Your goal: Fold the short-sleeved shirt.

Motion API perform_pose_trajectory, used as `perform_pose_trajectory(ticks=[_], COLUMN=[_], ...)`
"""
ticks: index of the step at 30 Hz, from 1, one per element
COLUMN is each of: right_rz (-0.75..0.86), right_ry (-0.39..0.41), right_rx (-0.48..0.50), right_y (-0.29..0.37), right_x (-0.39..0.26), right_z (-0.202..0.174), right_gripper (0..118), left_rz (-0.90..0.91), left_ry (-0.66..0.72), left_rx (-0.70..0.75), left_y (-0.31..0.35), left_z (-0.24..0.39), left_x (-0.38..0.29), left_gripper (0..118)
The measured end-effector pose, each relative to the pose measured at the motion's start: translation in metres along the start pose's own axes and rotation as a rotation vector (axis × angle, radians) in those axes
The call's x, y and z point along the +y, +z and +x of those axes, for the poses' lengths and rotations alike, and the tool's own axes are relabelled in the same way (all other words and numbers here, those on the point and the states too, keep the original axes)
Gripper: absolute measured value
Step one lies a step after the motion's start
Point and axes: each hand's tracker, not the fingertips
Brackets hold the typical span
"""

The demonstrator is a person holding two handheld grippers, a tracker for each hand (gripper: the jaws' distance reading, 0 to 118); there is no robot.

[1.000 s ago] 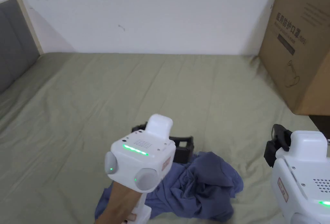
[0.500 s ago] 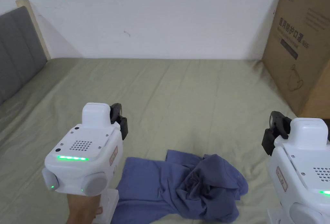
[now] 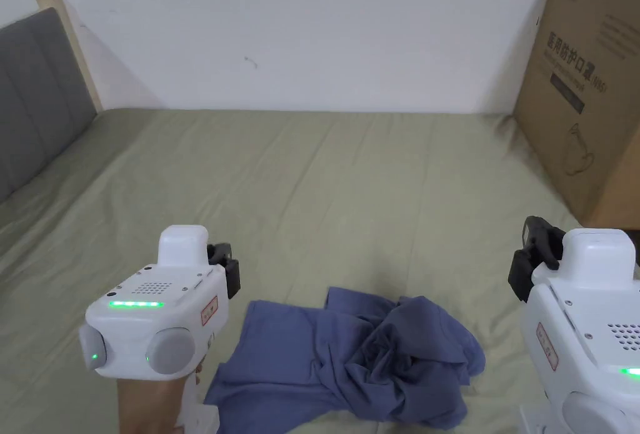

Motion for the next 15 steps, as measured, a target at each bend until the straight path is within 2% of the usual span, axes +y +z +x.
perform_pose_trajectory(ticks=[6, 9, 10, 13, 15], right_rz=[-0.030, -0.047, -0.052, -0.071, -0.081], right_ry=[-0.003, 0.001, 0.002, 0.003, 0.001], right_rx=[0.002, 0.005, 0.006, 0.007, 0.008], right_y=[-0.004, -0.006, -0.007, -0.010, -0.013], right_x=[-0.011, -0.016, -0.018, -0.024, -0.028], right_z=[0.000, 0.000, 0.000, -0.001, -0.001], right_gripper=[0, 0, 0, 0, 0], left_rz=[-0.289, -0.399, -0.432, -0.553, -0.571], left_ry=[0.045, 0.107, 0.131, 0.157, 0.155], left_rx=[0.003, -0.007, 0.001, 0.016, 0.036], left_y=[-0.023, -0.030, -0.033, -0.040, -0.043], left_z=[-0.015, -0.024, -0.027, -0.031, -0.031], left_x=[-0.049, -0.076, -0.084, -0.108, -0.120], left_gripper=[0, 5, 15, 96, 100])
